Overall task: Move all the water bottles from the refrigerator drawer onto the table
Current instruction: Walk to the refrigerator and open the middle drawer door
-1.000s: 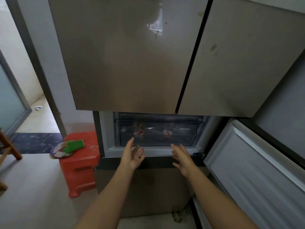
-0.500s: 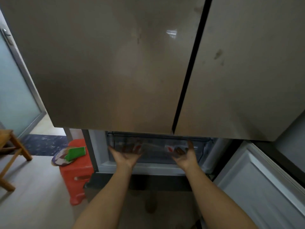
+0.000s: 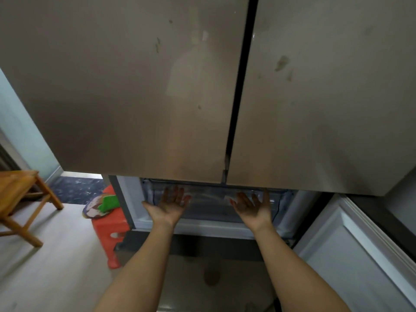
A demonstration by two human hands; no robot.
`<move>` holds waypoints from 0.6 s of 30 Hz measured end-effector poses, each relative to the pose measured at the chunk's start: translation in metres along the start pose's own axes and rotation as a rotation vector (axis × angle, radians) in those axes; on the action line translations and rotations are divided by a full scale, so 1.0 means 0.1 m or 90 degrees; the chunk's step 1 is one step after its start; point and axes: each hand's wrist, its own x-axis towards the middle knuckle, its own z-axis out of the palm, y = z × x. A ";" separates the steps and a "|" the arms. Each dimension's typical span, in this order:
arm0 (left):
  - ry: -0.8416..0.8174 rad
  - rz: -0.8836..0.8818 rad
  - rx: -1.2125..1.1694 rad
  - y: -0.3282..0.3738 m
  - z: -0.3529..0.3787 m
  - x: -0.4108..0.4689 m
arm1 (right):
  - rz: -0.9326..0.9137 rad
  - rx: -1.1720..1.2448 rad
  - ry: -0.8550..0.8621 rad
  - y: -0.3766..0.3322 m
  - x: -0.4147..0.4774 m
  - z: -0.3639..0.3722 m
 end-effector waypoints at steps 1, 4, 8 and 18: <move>0.006 0.000 0.006 0.00 0.02 -0.02 | 0.002 -0.005 -0.004 -0.01 0.00 0.00; 0.025 -0.004 0.029 -0.01 0.09 -0.09 | 0.007 -0.010 -0.010 -0.03 -0.01 0.00; 0.030 -0.009 0.037 -0.01 0.11 -0.16 | 0.009 -0.006 -0.001 -0.02 -0.04 -0.02; 0.058 -0.027 0.050 0.05 0.00 -0.48 | -0.009 -0.009 0.007 0.09 -0.35 -0.18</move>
